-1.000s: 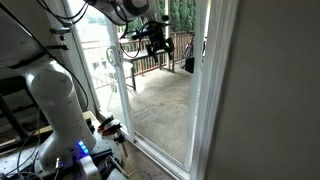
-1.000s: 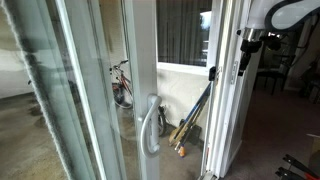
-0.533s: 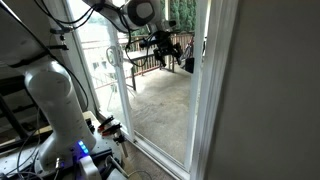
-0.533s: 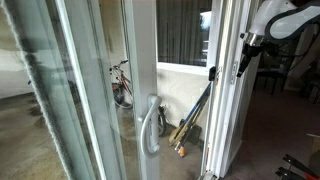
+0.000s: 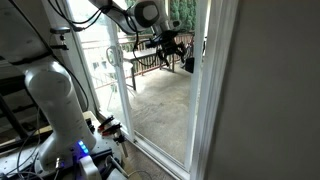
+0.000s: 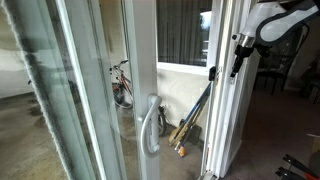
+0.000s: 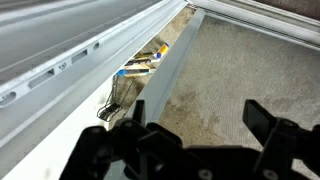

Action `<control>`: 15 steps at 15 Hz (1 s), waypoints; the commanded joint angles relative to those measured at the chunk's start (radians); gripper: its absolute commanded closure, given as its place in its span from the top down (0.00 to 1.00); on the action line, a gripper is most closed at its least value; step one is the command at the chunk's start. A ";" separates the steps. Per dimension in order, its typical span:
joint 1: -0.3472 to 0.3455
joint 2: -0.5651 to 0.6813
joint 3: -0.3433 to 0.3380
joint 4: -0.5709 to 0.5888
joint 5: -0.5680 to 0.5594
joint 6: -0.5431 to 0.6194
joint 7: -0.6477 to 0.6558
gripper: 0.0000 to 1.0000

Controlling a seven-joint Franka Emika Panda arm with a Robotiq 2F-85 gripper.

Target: Slide the door to the side to open it

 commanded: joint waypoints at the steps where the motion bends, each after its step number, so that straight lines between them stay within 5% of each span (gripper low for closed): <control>1: -0.006 0.098 0.036 0.094 -0.021 0.012 0.001 1.00; 8: -0.038 0.205 0.037 0.119 -0.134 0.233 0.013 1.00; 15: -0.043 0.273 0.025 0.094 -0.086 0.335 -0.047 1.00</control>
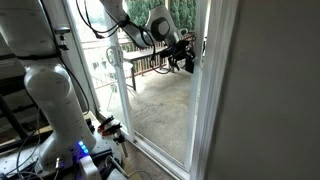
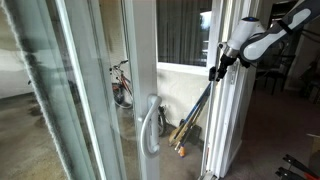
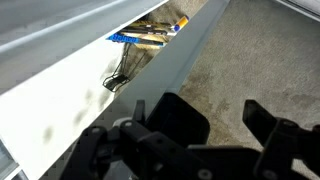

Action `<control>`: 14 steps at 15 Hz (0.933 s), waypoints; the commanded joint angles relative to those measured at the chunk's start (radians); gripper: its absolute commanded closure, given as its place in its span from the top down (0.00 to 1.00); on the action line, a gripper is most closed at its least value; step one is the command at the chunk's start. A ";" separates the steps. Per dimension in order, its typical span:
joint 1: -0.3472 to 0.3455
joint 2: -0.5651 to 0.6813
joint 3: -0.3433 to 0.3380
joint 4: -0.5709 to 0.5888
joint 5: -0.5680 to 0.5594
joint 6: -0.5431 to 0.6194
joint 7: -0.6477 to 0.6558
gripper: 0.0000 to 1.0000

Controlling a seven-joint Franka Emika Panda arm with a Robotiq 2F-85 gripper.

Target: Slide the door to the side to open it

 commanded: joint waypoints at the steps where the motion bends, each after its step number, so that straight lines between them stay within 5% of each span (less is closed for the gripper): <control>1: -0.010 0.014 0.005 -0.027 0.039 0.058 -0.069 1.00; 6: 0.005 -0.019 0.013 -0.098 0.169 0.094 -0.236 1.00; 7: -0.002 0.018 0.017 -0.043 0.109 0.056 -0.143 1.00; 14: 0.000 0.008 0.019 -0.068 0.133 0.070 -0.178 1.00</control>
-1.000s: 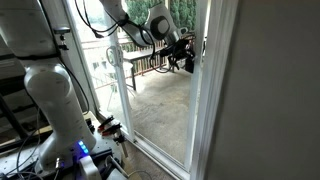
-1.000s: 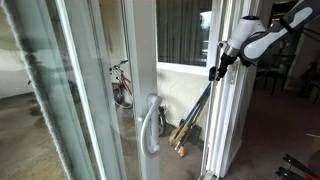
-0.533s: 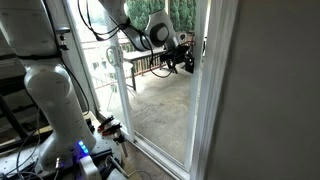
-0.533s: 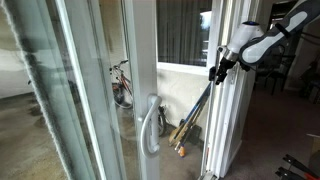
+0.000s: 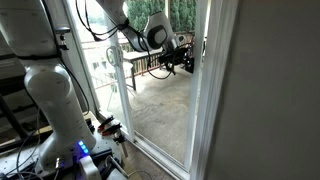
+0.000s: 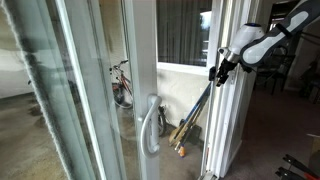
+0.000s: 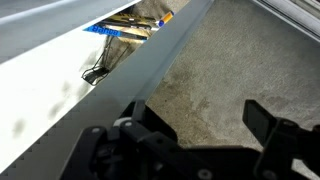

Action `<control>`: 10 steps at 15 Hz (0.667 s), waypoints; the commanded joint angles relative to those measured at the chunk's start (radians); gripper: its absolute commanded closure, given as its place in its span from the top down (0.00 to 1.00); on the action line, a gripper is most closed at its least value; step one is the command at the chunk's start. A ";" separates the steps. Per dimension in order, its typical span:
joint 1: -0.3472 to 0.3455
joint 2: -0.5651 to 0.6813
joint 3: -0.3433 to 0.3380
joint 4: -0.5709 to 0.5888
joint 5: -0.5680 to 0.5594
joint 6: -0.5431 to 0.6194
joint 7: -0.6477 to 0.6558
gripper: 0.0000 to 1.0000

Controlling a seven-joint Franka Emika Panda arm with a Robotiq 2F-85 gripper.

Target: Slide the door to the side to open it

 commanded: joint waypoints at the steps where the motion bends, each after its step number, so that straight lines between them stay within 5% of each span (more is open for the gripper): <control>1: -0.006 0.000 0.007 0.000 -0.005 0.000 0.006 1.00; 3: -0.006 0.000 0.007 0.000 -0.005 0.000 0.006 1.00; 10: -0.004 0.066 0.001 -0.098 0.092 0.453 0.004 1.00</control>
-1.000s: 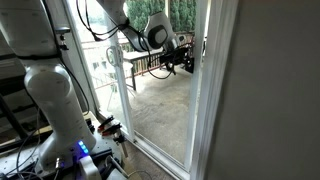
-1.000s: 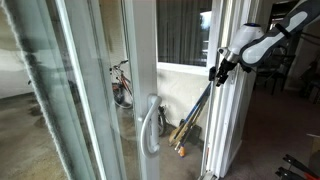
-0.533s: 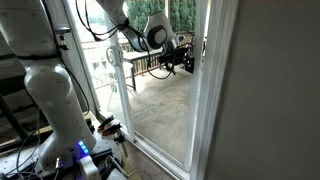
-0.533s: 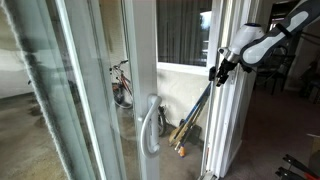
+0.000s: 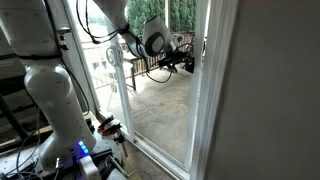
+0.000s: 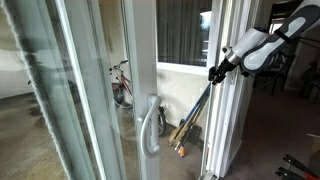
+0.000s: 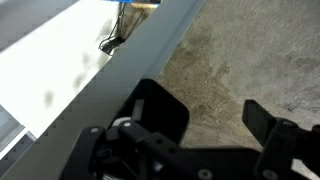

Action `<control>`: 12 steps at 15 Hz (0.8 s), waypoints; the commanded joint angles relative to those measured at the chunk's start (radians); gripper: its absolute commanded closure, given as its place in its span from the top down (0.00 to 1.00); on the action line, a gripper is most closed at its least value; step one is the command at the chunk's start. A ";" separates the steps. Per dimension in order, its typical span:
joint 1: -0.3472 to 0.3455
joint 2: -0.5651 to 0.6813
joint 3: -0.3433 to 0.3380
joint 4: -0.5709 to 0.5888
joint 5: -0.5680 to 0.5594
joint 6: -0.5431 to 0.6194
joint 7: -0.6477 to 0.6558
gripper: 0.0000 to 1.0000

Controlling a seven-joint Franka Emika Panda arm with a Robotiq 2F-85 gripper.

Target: Slide the door to the side to open it

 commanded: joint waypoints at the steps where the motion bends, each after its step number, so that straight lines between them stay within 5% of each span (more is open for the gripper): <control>1: -0.004 0.050 0.002 -0.042 0.013 0.203 0.000 1.00; 5: -0.012 0.075 -0.005 -0.071 -0.065 0.306 0.071 1.00; 12: -0.065 0.057 0.056 -0.107 -0.217 0.297 0.154 1.00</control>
